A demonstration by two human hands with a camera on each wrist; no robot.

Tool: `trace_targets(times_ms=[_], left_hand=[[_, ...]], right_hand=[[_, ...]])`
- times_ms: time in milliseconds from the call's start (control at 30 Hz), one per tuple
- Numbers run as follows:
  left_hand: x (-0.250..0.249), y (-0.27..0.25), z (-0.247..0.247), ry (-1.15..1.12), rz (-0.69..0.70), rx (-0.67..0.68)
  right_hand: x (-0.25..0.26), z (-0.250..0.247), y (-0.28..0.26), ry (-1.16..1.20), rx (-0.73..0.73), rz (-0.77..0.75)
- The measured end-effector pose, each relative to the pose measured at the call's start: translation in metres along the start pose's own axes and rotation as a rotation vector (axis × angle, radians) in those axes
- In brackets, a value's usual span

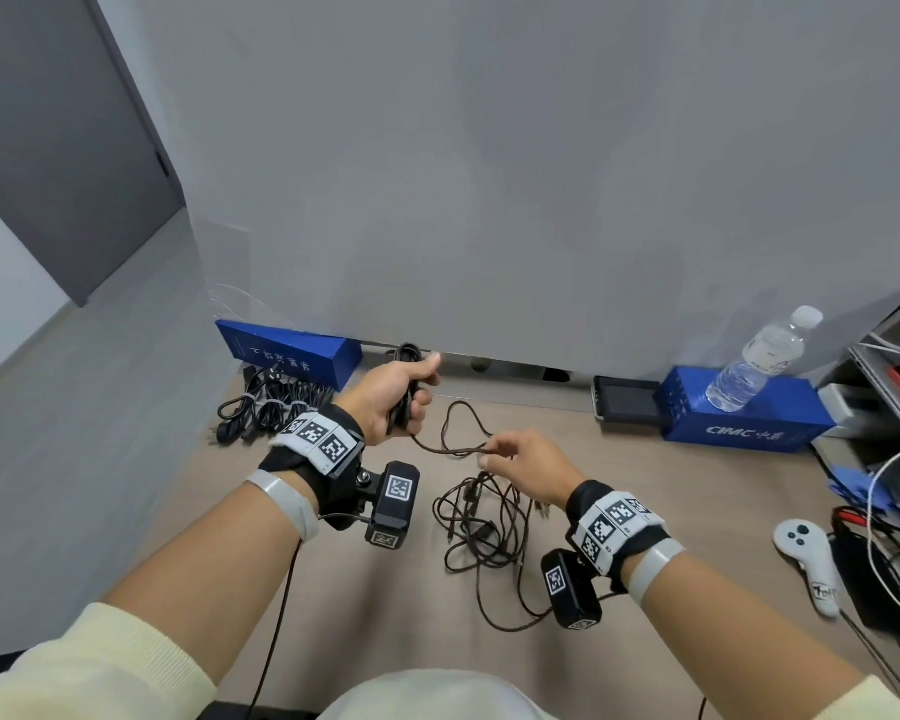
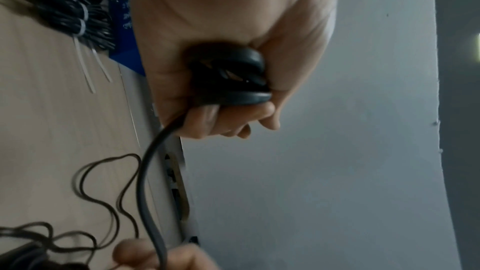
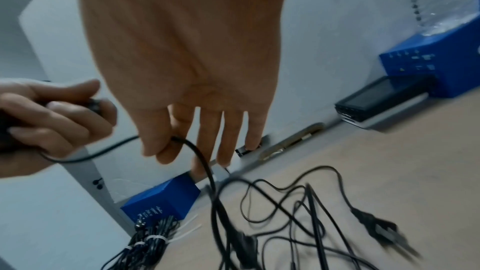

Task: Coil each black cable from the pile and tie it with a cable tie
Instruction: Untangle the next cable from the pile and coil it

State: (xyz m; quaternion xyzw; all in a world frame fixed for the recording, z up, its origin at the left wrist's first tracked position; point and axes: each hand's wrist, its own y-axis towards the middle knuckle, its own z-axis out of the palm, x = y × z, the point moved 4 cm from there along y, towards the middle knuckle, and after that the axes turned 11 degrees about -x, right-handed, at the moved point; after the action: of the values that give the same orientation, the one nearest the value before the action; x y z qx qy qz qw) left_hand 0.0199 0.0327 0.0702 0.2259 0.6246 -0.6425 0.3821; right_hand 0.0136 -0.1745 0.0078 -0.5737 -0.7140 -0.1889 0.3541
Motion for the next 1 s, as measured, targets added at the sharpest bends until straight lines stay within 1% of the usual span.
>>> trace_targets(times_ms=[100, 167, 200, 267, 333, 367, 433, 500, 600, 700, 800, 900, 1000], left_hand=[[0.002, 0.001, -0.001, 0.140, 0.044, -0.063], [0.005, 0.001, 0.000, 0.287, 0.090, -0.079], [0.007, 0.001, 0.001, 0.359, 0.099, -0.068], [0.015, -0.001, 0.005, 0.458, 0.072, 0.016], [0.024, -0.003, 0.010, 0.509, 0.024, 0.138], [0.027, -0.004, 0.012, 0.529, 0.021, 0.182], [0.029, -0.002, 0.012, 0.561, 0.082, 0.214], [0.027, -0.001, 0.010, 0.563, 0.151, 0.196], [0.021, -0.004, 0.010, 0.498, 0.220, 0.187], [0.018, -0.007, 0.013, 0.403, 0.259, 0.236], [0.017, -0.007, 0.018, 0.307, 0.266, 0.295], [0.016, -0.012, 0.025, 0.274, 0.298, 0.349], [0.012, -0.013, 0.025, 0.237, 0.324, 0.356]], right_hand=[[0.025, -0.003, -0.004, -0.015, 0.115, -0.111], [0.034, -0.004, -0.001, 0.023, 0.126, -0.157], [0.037, -0.005, 0.001, 0.051, 0.103, -0.173], [0.044, -0.008, 0.005, 0.099, 0.032, -0.193], [0.048, -0.011, 0.007, 0.105, -0.020, -0.199], [0.049, -0.012, 0.009, 0.113, -0.036, -0.190], [0.047, -0.015, 0.010, 0.182, -0.042, -0.170], [0.044, -0.016, 0.010, 0.233, -0.048, -0.156], [0.034, -0.015, 0.006, 0.256, -0.018, -0.118], [0.017, -0.010, 0.006, 0.247, 0.014, -0.047], [0.003, -0.002, 0.008, 0.239, 0.047, -0.025], [0.006, -0.003, 0.007, 0.274, -0.004, -0.036], [0.012, -0.005, 0.008, 0.284, -0.028, -0.028]])
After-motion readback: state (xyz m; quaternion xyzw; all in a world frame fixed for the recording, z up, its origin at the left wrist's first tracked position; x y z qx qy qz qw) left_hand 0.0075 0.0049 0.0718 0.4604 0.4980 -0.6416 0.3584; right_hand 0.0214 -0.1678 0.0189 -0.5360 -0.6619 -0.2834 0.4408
